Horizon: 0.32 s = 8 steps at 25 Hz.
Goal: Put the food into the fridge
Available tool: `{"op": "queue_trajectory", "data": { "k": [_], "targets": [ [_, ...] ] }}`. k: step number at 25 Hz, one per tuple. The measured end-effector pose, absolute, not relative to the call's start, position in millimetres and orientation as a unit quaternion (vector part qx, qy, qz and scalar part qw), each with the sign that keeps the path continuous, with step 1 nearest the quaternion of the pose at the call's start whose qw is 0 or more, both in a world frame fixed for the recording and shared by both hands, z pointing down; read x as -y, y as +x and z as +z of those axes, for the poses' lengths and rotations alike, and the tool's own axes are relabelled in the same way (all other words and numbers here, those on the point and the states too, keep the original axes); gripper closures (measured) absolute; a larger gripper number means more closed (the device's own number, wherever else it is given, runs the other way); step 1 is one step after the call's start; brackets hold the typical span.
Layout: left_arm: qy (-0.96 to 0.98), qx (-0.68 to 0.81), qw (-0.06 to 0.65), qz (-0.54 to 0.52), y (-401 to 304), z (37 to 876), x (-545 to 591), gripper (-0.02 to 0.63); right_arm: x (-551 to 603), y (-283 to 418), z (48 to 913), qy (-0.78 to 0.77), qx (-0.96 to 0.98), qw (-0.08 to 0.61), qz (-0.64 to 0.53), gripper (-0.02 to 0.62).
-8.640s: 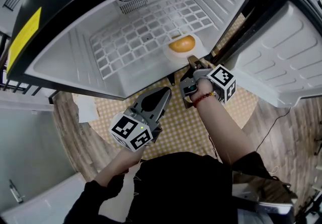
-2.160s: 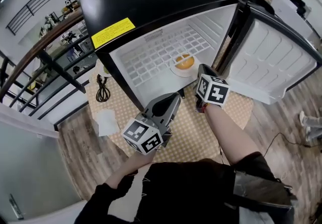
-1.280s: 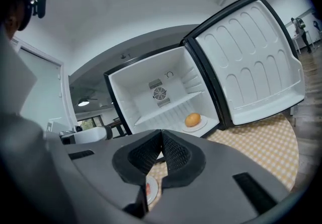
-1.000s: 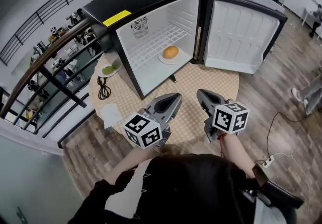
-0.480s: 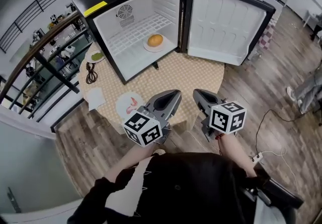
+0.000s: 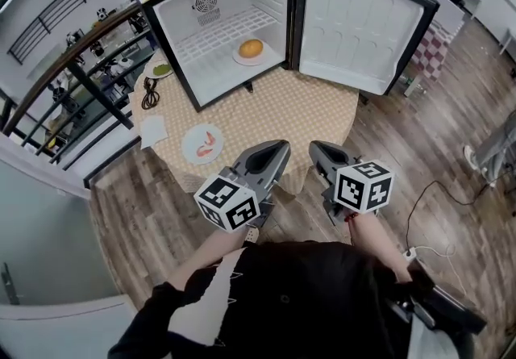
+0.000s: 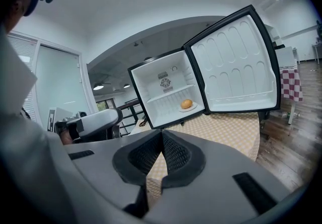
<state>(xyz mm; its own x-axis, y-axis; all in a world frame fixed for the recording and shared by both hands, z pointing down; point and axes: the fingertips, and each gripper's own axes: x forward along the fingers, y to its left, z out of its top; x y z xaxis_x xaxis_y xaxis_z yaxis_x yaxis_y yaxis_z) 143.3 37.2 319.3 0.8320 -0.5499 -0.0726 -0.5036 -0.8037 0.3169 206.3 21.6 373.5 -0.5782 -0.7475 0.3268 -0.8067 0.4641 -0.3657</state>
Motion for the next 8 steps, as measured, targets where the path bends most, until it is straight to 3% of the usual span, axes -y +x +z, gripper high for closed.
{"op": "queue_trajectory", "data": {
  "k": [8],
  "targets": [
    [0.943, 0.29, 0.144, -0.078, 157.7, 323.2, -60.4, 0.594, -40.7, 221.8, 375.0, 0.447, 0.857, 0.055, 0.251, 0.58]
  ]
}}
